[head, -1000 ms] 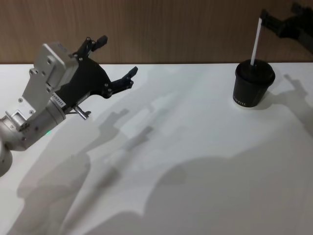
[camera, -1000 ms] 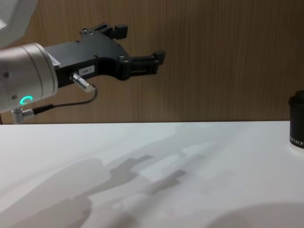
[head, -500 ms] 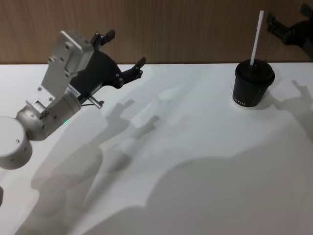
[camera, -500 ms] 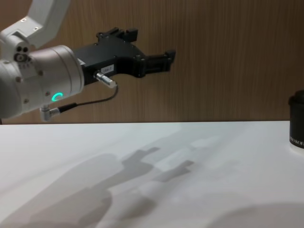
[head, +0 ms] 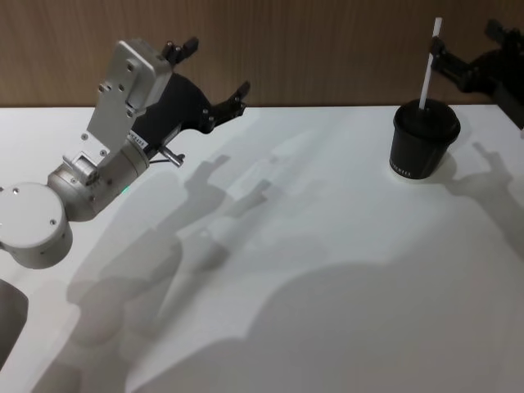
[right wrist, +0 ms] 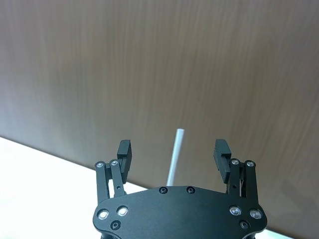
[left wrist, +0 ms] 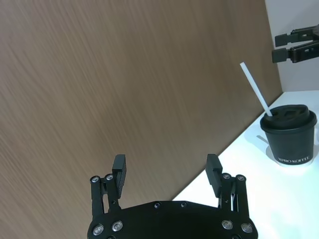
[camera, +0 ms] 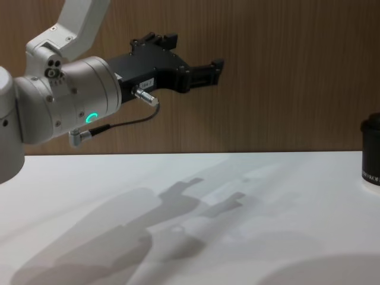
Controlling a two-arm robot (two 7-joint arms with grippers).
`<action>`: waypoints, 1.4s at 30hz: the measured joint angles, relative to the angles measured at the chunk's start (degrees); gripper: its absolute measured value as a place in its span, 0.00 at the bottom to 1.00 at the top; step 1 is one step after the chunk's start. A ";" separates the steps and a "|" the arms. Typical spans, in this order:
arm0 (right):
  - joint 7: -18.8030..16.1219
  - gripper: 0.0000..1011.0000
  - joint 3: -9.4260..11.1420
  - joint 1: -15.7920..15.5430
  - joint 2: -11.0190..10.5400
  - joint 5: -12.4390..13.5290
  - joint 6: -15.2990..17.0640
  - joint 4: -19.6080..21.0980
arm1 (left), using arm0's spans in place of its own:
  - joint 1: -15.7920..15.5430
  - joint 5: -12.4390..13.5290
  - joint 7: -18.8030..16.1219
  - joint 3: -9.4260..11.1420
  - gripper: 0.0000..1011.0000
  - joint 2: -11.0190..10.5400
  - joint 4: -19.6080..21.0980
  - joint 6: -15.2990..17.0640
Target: Pick up the straw with one hand, pass it to the other hand, and insert it into the cup.
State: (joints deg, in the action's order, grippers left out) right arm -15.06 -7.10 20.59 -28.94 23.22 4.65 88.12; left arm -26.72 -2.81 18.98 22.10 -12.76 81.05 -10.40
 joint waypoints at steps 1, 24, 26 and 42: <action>-0.41 0.99 -0.06 -0.15 0.13 0.22 -0.02 0.02 | 0.00 0.00 0.00 0.00 0.99 0.00 0.00 0.00; -4.88 0.99 -1.73 -1.39 1.24 3.51 0.80 1.03 | -0.17 2.90 -0.32 0.22 0.99 0.67 -4.01 -3.83; -4.98 0.99 -1.88 -1.51 1.26 3.77 0.93 1.21 | -0.34 3.00 -0.32 0.20 0.99 0.88 -4.38 -4.02; -5.71 0.99 -3.35 -1.92 1.28 4.97 1.38 1.85 | -2.28 3.76 -0.72 0.35 0.99 2.66 -6.75 -5.16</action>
State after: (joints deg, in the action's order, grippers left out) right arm -20.77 -10.45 18.67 -27.66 28.20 6.03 89.97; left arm -29.00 0.95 18.27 22.44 -10.10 74.31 -15.56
